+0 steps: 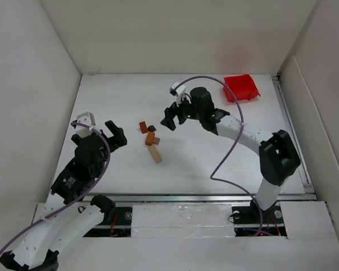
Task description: Build the wood block tower
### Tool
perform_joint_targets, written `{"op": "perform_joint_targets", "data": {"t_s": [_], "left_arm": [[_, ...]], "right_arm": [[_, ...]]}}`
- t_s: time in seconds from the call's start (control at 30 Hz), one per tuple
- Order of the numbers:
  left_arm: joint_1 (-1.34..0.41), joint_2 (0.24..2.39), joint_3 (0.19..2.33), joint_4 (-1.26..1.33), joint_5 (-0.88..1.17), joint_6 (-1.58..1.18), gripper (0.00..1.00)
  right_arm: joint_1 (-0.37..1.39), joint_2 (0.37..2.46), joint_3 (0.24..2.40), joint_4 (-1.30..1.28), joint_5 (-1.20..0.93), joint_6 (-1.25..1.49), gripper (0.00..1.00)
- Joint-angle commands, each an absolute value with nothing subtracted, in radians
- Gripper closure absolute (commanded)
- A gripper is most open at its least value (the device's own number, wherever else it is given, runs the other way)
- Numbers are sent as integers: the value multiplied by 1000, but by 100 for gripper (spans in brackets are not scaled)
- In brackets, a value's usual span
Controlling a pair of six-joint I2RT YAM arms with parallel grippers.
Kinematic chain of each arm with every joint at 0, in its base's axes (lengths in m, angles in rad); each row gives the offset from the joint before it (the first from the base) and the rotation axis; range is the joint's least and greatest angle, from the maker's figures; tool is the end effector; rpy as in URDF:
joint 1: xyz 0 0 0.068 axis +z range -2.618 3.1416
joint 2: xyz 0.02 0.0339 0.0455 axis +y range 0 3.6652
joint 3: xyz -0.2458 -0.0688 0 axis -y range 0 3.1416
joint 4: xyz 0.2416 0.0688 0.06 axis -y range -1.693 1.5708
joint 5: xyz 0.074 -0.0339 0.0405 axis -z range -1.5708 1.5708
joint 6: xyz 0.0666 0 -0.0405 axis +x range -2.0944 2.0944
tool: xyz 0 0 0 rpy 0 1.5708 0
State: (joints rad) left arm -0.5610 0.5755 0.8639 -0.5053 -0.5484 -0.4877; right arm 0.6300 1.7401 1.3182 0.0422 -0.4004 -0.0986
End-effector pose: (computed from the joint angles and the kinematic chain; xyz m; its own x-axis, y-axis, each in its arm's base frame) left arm 0.1507 -0.0537 0.3454 -0.1717 -0.3644 -0.9153 -0.0651 0.9313 -0.3585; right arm 0.3338 0.2755 0.2614 -0.2158 -0.2696 -0.9385 -0.8605 0.5068 0.0523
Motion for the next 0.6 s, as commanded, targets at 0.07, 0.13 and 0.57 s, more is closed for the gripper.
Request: {"op": "perform_joint_targets", "data": {"t_s": [0.07,0.13,0.57], "left_arm": [[-561,571,867,-489,-580,-494,1],[-561,572,867,-489,-580,-495,1],[-561,575,868,-492,-586,-500,1]], "right_arm": [[837,1717,1204,235,-141,144,0],[949,1689,1164,253,121,158,0],[1019,1920,1368,-99,270,170,3]]}}
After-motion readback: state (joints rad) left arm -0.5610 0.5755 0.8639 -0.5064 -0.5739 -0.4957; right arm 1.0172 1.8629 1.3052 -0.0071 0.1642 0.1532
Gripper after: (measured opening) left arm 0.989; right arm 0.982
